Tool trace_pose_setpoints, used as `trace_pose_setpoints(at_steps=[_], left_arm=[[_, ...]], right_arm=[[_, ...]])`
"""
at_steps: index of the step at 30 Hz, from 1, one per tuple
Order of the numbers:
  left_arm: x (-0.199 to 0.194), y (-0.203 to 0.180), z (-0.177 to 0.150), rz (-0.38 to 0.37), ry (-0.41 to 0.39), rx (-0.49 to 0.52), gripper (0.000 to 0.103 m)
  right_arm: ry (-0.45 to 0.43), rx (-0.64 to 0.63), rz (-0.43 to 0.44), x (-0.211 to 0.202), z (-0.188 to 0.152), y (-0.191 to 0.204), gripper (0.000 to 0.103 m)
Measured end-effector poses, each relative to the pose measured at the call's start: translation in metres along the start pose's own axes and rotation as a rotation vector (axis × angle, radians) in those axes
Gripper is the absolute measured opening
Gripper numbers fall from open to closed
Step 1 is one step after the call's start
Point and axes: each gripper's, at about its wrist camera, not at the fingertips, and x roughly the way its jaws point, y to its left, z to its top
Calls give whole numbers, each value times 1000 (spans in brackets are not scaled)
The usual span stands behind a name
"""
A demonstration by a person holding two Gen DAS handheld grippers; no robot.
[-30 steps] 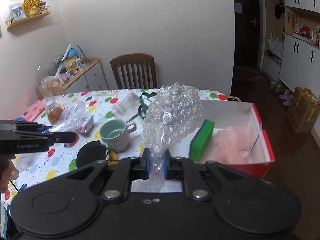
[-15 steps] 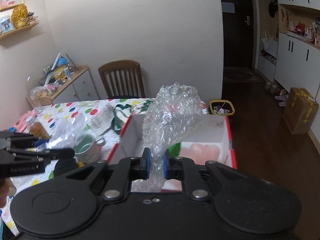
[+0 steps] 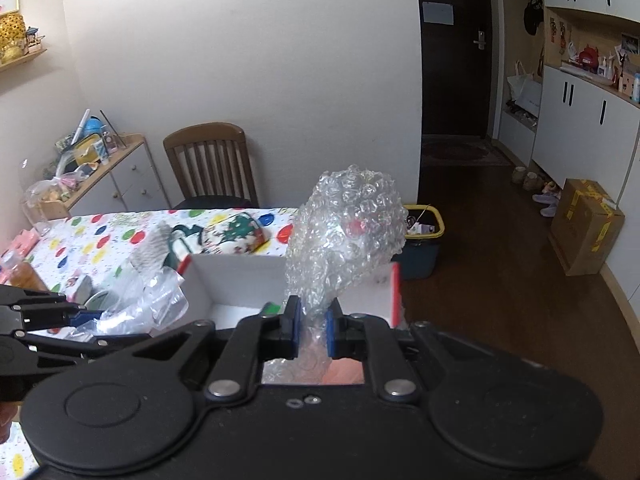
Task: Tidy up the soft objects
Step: 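Carry the plastic bag and bubble wrap over the red shoebox with both tools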
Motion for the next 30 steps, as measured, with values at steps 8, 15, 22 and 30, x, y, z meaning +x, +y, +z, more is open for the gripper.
trace_pose_setpoints(at_steps=[8, 15, 22, 30], left_arm=[[47, -4, 21, 19, 28, -34, 33], [88, 8, 27, 6, 75, -115, 33], [111, 14, 26, -2, 101, -144, 33], [134, 20, 20, -21, 159, -168, 33]], right_arm=[[35, -32, -21, 35, 8, -17, 11], [100, -76, -7, 70, 2, -20, 11], [177, -123, 38, 92, -12, -13, 11], [256, -147, 57, 111, -29, -7, 13]])
